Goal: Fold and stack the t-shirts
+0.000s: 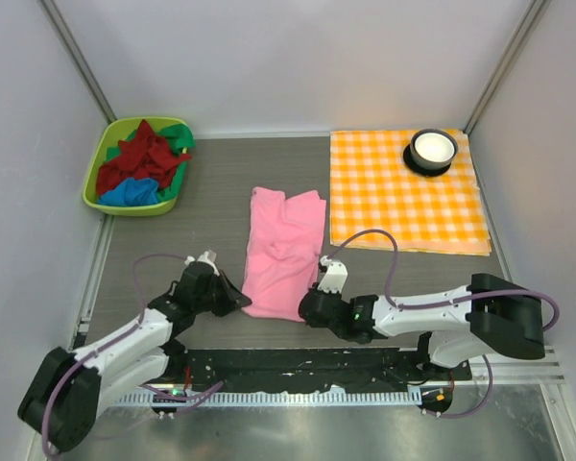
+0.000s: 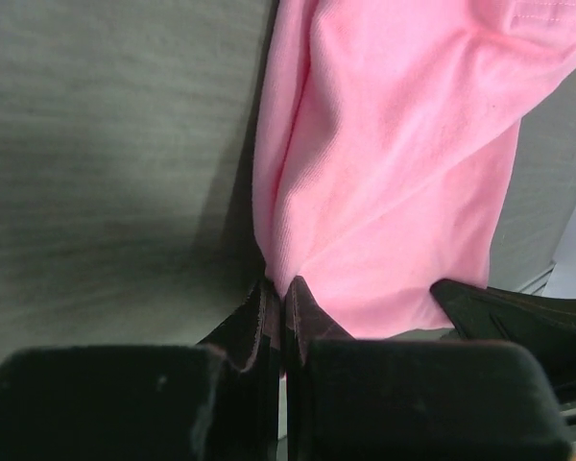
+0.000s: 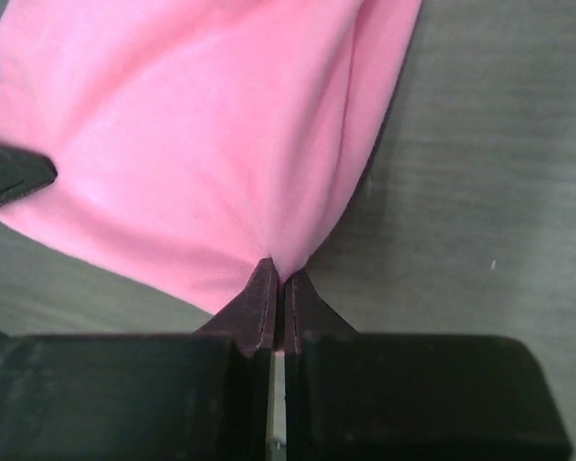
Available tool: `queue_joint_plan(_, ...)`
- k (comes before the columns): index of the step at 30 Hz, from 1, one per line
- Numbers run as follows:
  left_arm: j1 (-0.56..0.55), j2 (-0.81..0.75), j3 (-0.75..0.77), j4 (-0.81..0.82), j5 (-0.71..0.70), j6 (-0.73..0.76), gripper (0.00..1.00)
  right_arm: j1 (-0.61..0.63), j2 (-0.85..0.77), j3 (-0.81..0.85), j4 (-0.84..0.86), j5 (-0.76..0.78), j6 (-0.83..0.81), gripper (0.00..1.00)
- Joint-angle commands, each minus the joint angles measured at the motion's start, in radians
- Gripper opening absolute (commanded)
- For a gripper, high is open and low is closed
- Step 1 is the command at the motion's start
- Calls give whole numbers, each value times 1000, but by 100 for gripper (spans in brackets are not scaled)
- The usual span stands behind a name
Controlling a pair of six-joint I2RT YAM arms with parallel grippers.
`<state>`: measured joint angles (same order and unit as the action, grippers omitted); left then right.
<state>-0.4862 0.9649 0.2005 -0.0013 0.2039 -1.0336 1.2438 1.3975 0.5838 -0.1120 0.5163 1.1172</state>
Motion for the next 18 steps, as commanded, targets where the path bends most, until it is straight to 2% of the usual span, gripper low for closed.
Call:
queue_joint_plan(1, -51, -241, -7, -332, -101, -43, 0, 101, -71, -9, -199, 181, 133, 1)
queue_joint_plan(4, -51, -377, 43, -458, -138, -26, 0, 134, -75, 31, -244, 237, 132, 1)
queue_joint_plan(6, -51, -387, 106, -492, -143, -5, 0, 135, -74, 77, -267, 255, 115, 1)
queue_joint_plan(10, -51, -324, 215, -491, -120, 43, 0, 138, -94, 140, -279, 318, 69, 1)
queue_joint_plan(14, -51, -257, 298, -453, -178, 81, 0, 131, -109, 212, -296, 422, 6, 1)
queue_joint_plan(18, -51, -152, 372, -399, -176, 99, 0, 62, -111, 267, -296, 419, -89, 1)
